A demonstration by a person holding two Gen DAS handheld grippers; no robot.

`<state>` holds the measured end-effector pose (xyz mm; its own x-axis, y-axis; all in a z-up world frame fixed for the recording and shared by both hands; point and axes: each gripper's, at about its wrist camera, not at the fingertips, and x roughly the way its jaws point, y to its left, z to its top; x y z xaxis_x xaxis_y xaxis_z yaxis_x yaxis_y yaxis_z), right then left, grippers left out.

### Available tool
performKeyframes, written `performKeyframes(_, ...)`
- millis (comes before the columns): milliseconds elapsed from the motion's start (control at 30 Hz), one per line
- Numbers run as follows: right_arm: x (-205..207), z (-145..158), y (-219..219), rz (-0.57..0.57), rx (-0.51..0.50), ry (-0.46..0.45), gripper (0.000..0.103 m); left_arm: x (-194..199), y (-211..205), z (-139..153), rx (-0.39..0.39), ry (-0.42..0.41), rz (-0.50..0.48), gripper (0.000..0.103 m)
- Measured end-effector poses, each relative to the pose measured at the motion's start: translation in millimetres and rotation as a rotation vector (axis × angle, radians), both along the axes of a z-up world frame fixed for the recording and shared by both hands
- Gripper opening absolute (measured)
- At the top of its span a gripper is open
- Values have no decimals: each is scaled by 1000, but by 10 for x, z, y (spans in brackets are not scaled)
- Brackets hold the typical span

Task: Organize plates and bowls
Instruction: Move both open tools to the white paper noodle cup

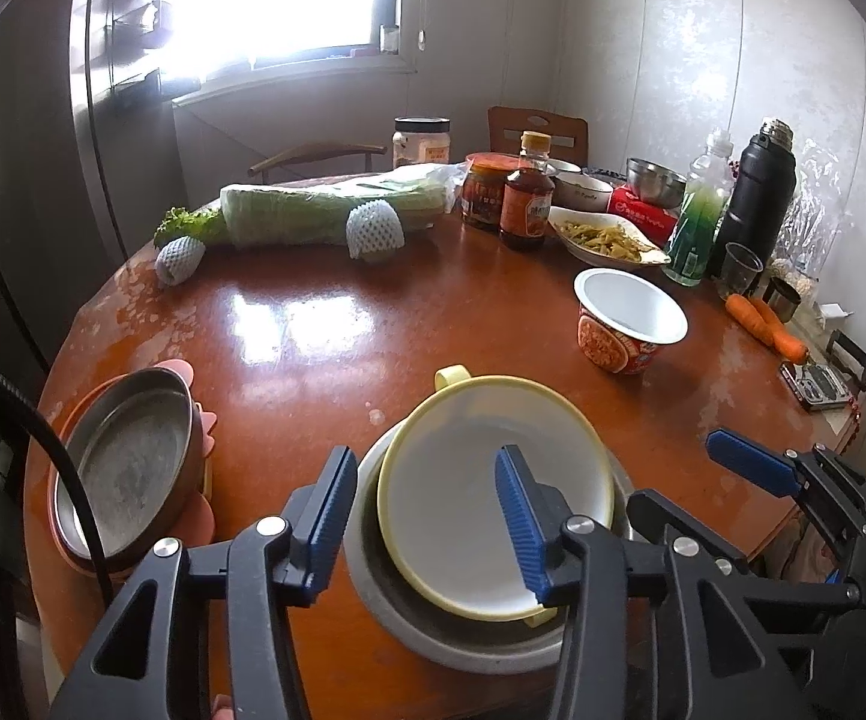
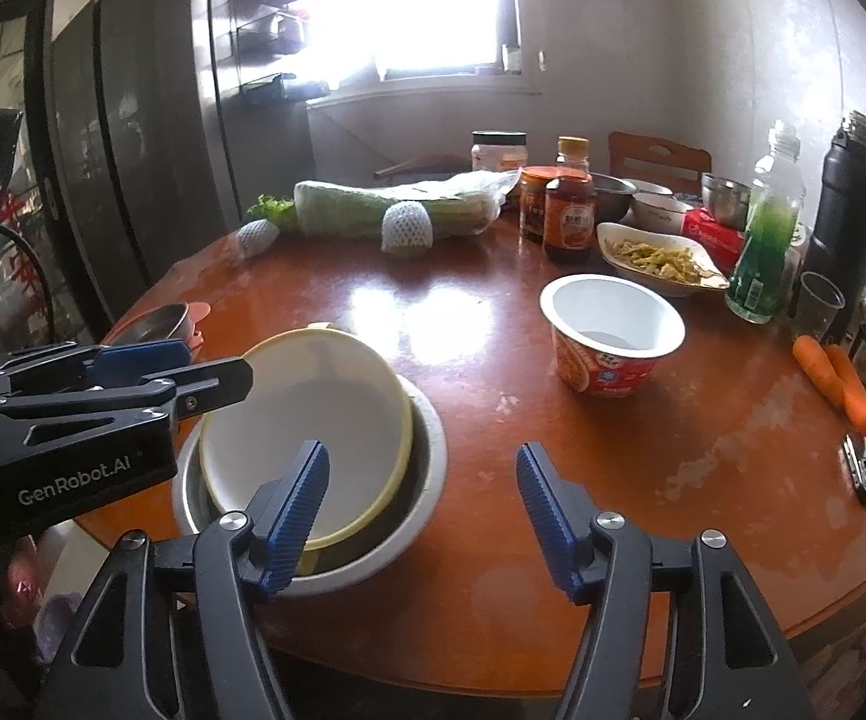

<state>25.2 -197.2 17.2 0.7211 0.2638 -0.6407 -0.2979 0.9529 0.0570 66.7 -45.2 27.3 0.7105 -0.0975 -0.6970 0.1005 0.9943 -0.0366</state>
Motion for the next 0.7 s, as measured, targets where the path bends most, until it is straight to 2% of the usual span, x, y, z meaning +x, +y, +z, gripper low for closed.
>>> performKeyframes(133,19,3,-78,-8,18,-4,69,41,-43,26,11,-1,-2,49)
performKeyframes(333,106,-17,-230,-26,41,-1,71,132,-203,86,18,-19,-21,58)
performKeyframes(533,243,-40,-473,-79,42,-12,73,334,-440,69,14,-21,-58,58)
performKeyframes(700,420,-130,-724,-141,49,18,74,558,-628,10,15,4,-87,59)
